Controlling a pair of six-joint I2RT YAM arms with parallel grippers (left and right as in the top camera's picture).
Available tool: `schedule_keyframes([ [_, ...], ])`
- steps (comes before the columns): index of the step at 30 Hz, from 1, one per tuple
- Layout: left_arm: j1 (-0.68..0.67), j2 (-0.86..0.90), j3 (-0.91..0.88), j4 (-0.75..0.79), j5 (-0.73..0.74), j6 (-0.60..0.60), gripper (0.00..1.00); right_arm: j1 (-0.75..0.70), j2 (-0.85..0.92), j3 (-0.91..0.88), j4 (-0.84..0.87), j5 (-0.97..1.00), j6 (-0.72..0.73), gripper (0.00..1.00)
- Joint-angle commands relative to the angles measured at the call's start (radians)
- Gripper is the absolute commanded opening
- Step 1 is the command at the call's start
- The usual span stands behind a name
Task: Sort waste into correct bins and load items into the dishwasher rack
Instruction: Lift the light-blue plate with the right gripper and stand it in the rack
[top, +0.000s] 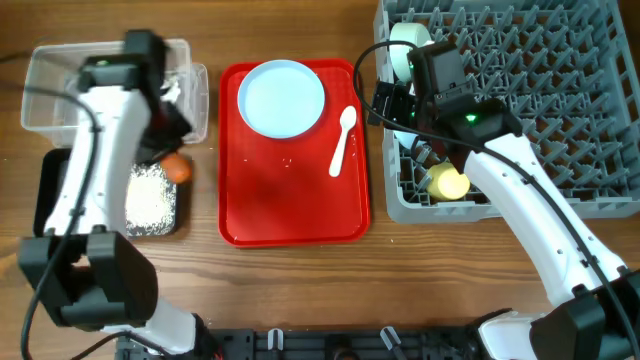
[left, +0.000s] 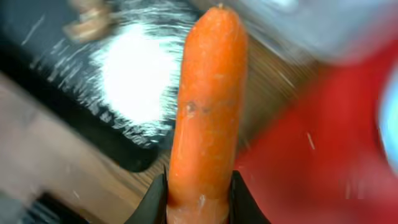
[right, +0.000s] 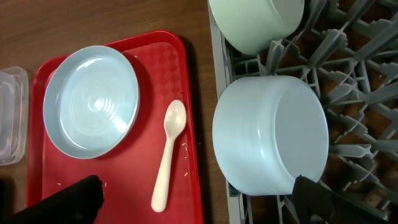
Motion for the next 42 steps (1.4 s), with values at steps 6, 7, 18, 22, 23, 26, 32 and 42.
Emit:
schedule_keyframes([
  [6, 0.23, -0.01, -0.375, 0.388, -0.059, -0.503, 0.04, 0.001, 0.011, -0.01, -0.002, 0.029, -0.031, 1.0],
  [7, 0.235, -0.01, -0.398, 0.422, -0.059, -0.503, 0.05, 0.001, 0.011, -0.01, -0.005, 0.029, -0.031, 1.0],
  [18, 0.233, -0.011, -0.41, 0.536, -0.115, -0.41, 0.47, 0.0, 0.011, -0.01, -0.008, 0.029, -0.055, 1.0],
  [22, 0.205, -0.054, -0.261, 0.444, 0.072, 0.023, 0.45, 0.001, 0.011, -0.01, -0.002, 0.021, -0.056, 1.0],
  [23, 0.182, -0.076, -0.225, 0.424, 0.167, 0.13, 0.5, 0.001, 0.011, -0.01, 0.009, -0.004, -0.056, 1.0],
  [26, 0.099, -0.142, -0.203, 0.414, 0.238, 0.193, 0.64, 0.001, 0.011, -0.01, 0.047, -0.068, -0.058, 0.98],
  [32, -0.115, -0.245, -0.203, 0.423, 0.278, 0.314, 1.0, 0.046, 0.061, -0.01, 0.421, -0.126, 0.079, 0.88],
  [42, -0.127, -0.241, -0.203, 0.422, 0.278, 0.314, 1.0, 0.119, 0.459, 0.041, 0.633, -0.053, 0.209, 0.73],
])
